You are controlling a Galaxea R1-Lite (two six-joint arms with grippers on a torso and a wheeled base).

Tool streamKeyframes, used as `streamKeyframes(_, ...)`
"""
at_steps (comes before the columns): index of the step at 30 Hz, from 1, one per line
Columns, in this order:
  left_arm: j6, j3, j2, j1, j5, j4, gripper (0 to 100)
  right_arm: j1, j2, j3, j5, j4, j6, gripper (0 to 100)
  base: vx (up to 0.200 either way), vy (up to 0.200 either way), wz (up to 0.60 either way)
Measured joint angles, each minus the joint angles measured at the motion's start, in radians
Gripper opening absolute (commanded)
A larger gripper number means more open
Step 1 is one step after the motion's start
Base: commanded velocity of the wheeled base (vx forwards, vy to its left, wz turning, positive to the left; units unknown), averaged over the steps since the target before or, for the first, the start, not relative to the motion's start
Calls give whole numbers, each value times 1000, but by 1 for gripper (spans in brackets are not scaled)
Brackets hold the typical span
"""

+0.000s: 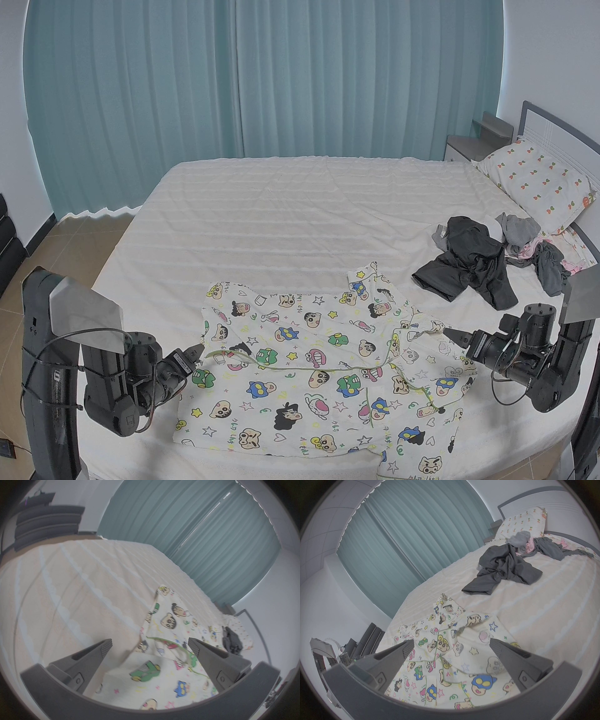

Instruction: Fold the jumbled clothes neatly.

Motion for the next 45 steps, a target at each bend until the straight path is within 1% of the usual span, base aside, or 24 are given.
streamKeyframes(2,-11,20,-24,7,-37,0,100,2,-7,-54,0,63,0,100,0,0,0)
streamKeyframes(3,-19,34,-41,12,-58,0,100,4,-11,-103,0,127,0,100,0,0,0)
streamKeyframes(9,-56,73,-90,20,-112,0,100,8,-8,-360,0,386,7,100,0,0,0)
streamKeyframes(15,-86,97,-118,23,-169,0,100,19,49,-663,1,641,33,100,200,0,0)
streamKeyframes(18,-96,105,-127,24,-189,0,100,26,103,-803,0,740,41,100,200,0,0)
streamKeyframes(20,-101,110,-131,24,-199,0,100,32,153,-888,0,799,47,100,0,0,0)
streamKeyframes(24,-109,116,-137,24,-210,0,100,48,249,-998,-5,862,55,100,0,0,0)
streamKeyframes(31,-113,123,-141,24,-214,0,100,67,389,-1152,-26,909,60,100,0,0,0)
streamKeyframes(40,-113,132,-141,25,-214,0,100,76,486,-1300,-32,986,61,100,0,0,0)
streamKeyframes(45,-114,140,-141,26,-213,0,100,83,527,-1354,-31,1016,61,100,0,0,0)
